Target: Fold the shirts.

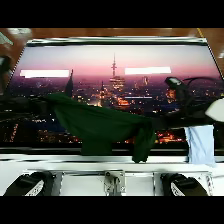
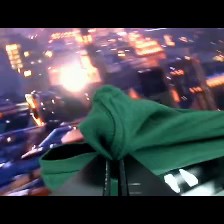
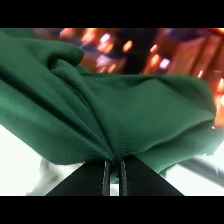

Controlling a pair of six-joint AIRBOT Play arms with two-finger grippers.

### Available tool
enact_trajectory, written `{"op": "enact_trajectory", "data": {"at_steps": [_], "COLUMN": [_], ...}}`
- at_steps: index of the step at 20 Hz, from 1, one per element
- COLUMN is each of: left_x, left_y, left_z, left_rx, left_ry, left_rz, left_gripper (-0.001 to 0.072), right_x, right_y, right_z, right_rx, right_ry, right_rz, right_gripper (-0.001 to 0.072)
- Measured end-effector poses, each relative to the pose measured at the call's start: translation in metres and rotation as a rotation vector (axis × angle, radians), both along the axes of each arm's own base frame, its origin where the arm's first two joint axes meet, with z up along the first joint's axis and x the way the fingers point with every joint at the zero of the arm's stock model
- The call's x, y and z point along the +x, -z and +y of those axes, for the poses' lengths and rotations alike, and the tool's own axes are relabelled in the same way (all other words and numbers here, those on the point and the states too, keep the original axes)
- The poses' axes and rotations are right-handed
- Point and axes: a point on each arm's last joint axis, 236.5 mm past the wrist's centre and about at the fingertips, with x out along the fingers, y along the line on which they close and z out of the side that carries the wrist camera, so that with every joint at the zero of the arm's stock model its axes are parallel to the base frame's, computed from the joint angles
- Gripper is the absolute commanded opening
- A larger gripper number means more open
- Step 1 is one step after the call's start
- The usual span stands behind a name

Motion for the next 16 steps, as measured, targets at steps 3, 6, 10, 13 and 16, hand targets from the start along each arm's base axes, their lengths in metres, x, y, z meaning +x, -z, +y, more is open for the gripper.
{"op": "enact_trajectory", "data": {"at_steps": [3,6,10,13,16], "left_x": [0.039,0.066,0.071,0.069,0.073], "left_y": [0.046,0.102,0.184,0.209,0.206], "left_z": [-0.005,-0.022,-0.046,-0.049,-0.027], "left_rx": [-0.062,-0.146,-0.168,-0.195,-0.203], "left_ry": [-0.081,-0.136,-0.160,-0.188,-0.203], "left_rz": [0.036,0.153,0.354,0.437,0.478], "left_gripper": [0.0041,0.0041,0.0161,0.0700,0.0700], "right_x": [0.049,0.089,0.108,0.114,0.119], "right_y": [0.045,0.076,0.116,0.125,0.109], "right_z": [0.001,0.010,0.031,0.037,0.025], "right_rx": [0.020,0.089,0.189,0.223,0.214], "right_ry": [0.111,0.223,0.333,0.364,0.333], "right_rz": [-0.066,-0.081,0.016,0.046,0.022], "right_gripper": [0.0061,0.0062,0.0338,0.0636,0.0636]}}
